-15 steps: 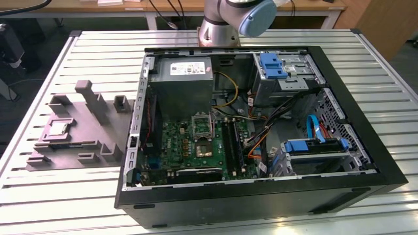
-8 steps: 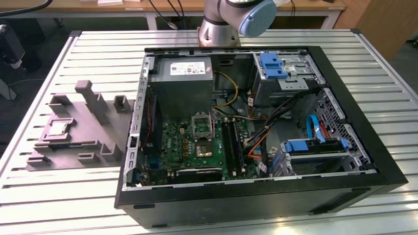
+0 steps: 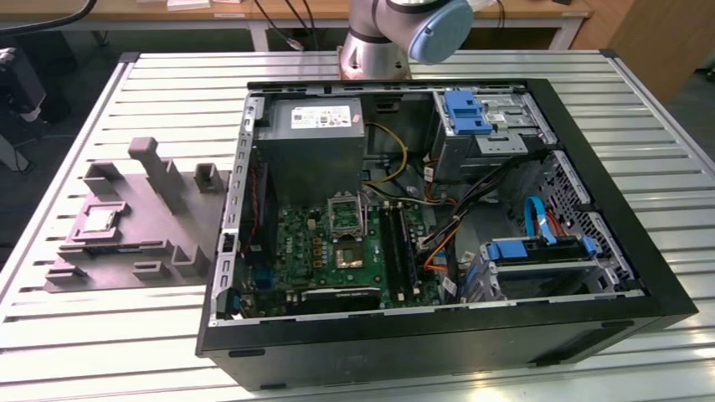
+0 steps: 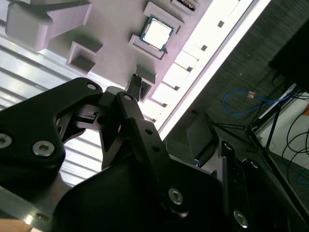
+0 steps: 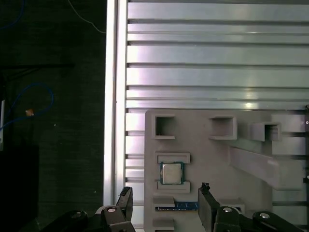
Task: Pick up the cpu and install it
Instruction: 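Pick up the cpu and move it towards the insertion slot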
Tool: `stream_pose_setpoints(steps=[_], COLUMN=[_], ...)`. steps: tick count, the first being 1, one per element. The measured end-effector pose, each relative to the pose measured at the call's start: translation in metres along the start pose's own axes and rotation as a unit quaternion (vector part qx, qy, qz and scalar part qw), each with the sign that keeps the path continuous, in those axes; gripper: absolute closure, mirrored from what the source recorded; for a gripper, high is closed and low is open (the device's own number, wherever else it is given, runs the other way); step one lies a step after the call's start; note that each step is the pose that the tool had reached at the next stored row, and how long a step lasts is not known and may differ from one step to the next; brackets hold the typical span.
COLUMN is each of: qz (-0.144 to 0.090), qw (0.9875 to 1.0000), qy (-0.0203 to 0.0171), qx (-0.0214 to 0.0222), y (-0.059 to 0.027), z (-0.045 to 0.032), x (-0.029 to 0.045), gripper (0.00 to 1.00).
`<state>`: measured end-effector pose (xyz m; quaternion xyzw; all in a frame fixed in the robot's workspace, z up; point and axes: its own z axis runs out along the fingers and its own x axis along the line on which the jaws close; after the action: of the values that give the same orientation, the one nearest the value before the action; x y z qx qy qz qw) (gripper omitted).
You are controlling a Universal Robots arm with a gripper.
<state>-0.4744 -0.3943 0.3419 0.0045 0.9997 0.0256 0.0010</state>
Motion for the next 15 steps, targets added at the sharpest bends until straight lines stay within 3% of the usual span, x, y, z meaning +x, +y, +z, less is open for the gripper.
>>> stream_pose_setpoints(steps=[15], qz=[0.000], qw=[1.0000], qy=[0.0009], qx=[0.0000], y=[-0.0002], z=[0.0038], x=[0.0000], gripper=[0.35])
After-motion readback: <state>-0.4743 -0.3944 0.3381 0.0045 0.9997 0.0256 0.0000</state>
